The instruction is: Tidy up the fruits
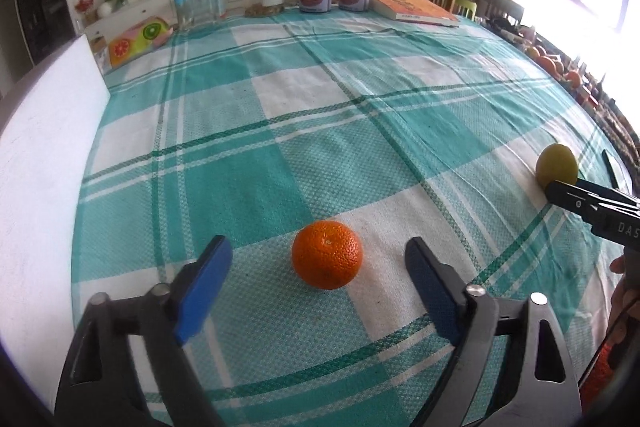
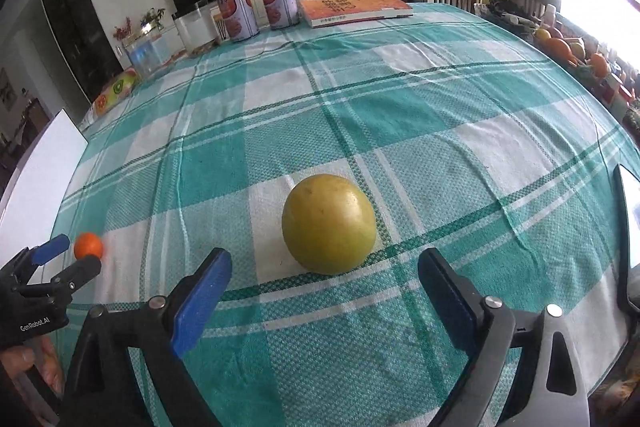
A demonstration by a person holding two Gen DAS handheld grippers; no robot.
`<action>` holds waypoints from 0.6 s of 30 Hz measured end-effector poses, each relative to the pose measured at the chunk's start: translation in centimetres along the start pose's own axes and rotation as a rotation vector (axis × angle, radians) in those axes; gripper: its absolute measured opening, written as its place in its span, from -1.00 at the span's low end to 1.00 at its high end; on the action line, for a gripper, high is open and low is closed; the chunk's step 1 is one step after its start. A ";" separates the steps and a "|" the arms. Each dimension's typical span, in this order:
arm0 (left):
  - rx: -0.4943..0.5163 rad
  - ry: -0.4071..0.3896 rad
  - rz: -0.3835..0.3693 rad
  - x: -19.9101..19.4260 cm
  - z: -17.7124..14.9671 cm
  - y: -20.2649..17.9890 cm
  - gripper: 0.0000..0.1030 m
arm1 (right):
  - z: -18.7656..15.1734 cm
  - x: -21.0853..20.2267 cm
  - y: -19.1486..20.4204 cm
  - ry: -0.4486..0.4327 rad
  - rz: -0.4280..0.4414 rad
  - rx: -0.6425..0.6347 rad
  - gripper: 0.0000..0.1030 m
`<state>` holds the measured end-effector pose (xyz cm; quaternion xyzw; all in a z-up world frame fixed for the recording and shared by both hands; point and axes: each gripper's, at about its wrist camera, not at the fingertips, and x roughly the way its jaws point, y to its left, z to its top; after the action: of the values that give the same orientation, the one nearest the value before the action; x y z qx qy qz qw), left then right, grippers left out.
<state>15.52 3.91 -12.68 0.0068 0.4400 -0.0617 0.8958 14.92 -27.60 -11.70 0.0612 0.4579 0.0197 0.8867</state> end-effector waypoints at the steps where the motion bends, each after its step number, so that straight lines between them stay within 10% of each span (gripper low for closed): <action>1: 0.006 0.019 -0.006 0.3 0.1 -0.1 0.09 | 0.1 0.5 -0.2 0.013 -0.002 0.006 0.47; 4: -0.002 0.036 -0.037 0.4 -0.2 0.0 -0.33 | 0.6 0.6 -0.5 0.011 0.002 0.007 -0.06; 18: -0.142 -0.025 -0.235 -9.7 -2.7 0.6 -0.36 | -1.4 -4.8 4.0 0.018 0.261 -0.109 -0.07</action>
<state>7.62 5.71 -6.69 -0.1091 0.4301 -0.1348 0.8860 11.13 -23.91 -8.13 0.0719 0.4522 0.1603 0.8744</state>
